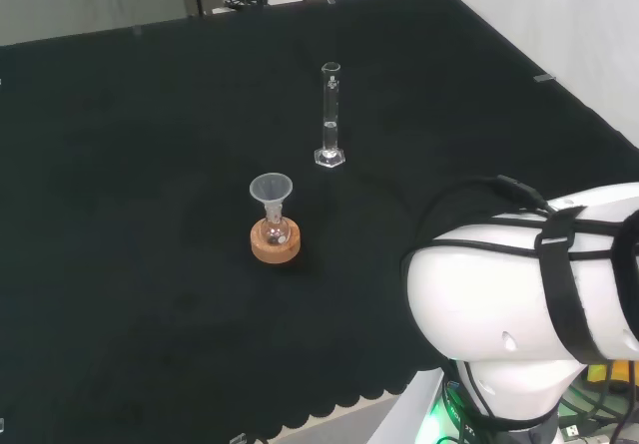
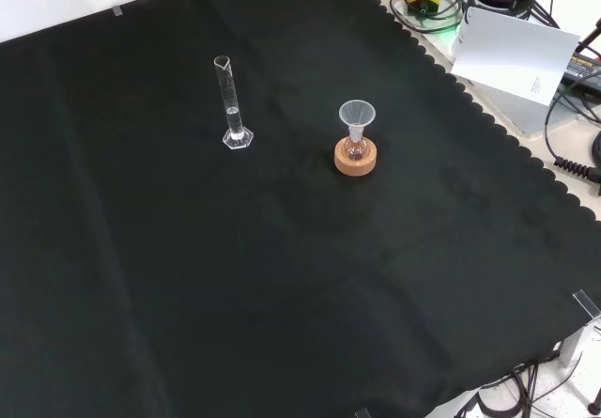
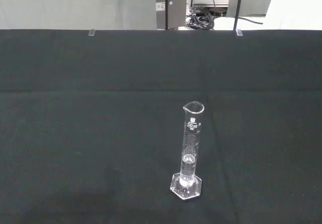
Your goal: Pick up the graduated cylinder.
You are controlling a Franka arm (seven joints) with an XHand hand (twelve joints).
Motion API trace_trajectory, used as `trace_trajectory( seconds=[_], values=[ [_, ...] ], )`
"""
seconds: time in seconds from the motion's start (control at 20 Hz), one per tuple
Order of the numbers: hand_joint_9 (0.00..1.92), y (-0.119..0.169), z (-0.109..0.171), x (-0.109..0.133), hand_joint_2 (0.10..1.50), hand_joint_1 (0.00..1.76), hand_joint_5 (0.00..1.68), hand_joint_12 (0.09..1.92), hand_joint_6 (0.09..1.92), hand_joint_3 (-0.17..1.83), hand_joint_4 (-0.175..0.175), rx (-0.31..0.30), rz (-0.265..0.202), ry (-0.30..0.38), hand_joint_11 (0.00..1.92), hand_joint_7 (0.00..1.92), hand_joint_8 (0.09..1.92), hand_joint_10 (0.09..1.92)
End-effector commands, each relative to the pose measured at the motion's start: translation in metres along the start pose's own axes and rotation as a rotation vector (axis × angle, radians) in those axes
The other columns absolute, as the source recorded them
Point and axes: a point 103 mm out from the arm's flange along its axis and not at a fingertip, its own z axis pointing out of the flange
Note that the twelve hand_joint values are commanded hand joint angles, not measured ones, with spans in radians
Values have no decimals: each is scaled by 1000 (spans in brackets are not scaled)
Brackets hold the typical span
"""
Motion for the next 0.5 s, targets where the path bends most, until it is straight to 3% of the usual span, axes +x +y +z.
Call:
trace_trajectory(
  seconds=[0.05,0.2,0.5],
  values=[
    [153,0,0,1,1106,73,199,1330,233,543,-33,-9,1,-12,57,0,476,671],
    [141,1,-1,3,1204,39,253,1380,92,371,-33,-10,4,-12,25,0,455,681],
    [140,6,4,1,1226,36,269,1387,87,331,-34,-14,18,-7,22,0,451,683]
  ],
)
